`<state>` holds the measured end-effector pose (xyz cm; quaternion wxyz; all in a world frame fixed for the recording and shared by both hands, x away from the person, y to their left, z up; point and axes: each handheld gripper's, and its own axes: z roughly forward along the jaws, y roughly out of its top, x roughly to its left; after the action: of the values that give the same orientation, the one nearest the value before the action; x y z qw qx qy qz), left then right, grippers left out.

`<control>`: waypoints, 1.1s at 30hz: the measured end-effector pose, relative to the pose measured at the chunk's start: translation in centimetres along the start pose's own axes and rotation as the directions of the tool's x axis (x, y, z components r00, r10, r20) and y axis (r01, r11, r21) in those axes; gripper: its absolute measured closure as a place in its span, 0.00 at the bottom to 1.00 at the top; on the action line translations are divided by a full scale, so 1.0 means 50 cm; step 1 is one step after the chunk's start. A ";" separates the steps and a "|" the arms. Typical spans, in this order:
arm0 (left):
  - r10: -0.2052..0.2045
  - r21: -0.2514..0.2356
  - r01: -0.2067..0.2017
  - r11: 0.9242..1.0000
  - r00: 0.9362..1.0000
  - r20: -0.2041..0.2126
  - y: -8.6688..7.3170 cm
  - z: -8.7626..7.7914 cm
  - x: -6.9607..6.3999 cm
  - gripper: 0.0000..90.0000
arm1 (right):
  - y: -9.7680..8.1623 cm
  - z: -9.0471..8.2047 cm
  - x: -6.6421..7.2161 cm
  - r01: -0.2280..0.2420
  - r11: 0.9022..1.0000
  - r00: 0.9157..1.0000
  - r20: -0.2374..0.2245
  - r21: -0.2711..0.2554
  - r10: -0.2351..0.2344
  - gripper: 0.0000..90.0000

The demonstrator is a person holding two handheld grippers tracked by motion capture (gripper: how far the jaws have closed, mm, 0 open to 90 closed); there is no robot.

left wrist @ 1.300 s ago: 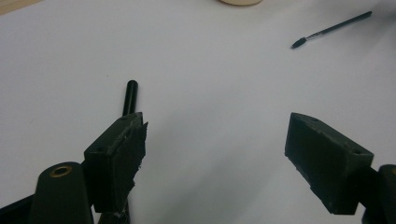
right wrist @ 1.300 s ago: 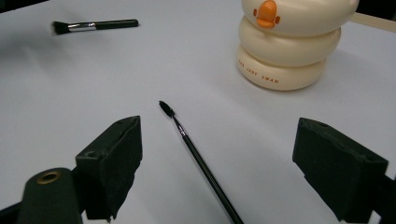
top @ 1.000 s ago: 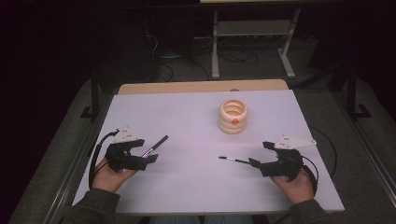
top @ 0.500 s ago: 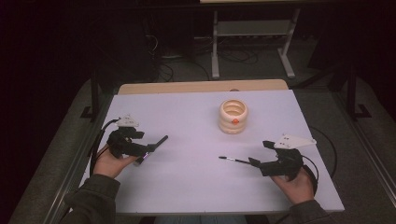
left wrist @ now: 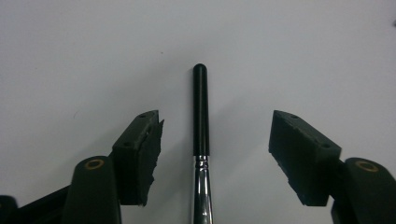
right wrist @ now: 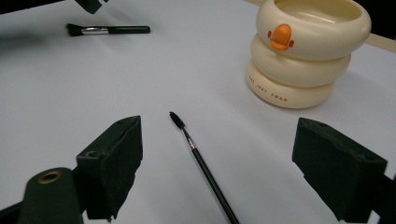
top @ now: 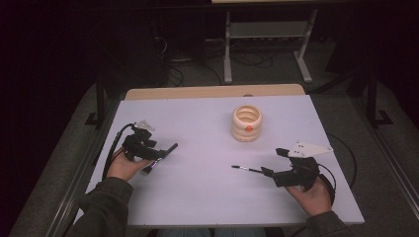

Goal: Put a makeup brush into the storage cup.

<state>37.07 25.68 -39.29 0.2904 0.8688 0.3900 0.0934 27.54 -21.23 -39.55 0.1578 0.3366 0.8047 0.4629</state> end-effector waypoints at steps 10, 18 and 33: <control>0.021 0.085 -0.021 0.996 1.000 -0.002 0.018 0.033 0.008 0.47 | 0.002 0.003 0.002 0.012 1.000 1.000 -0.011 0.011 -0.012 0.17; 0.037 0.141 -0.036 0.989 0.999 0.000 0.019 0.053 0.010 0.57 | 0.003 -0.002 -0.002 0.013 1.000 1.000 -0.011 -0.002 -0.013 0.17; 0.011 0.197 -0.010 0.980 1.000 -0.006 0.016 0.078 0.010 0.74 | 0.003 0.001 0.000 0.006 1.000 1.000 -0.016 0.006 -0.006 0.17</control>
<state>39.43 23.92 -42.04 0.2010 0.8951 0.3937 0.0589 27.62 -21.13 -39.44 0.1519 0.3311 0.8082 0.4627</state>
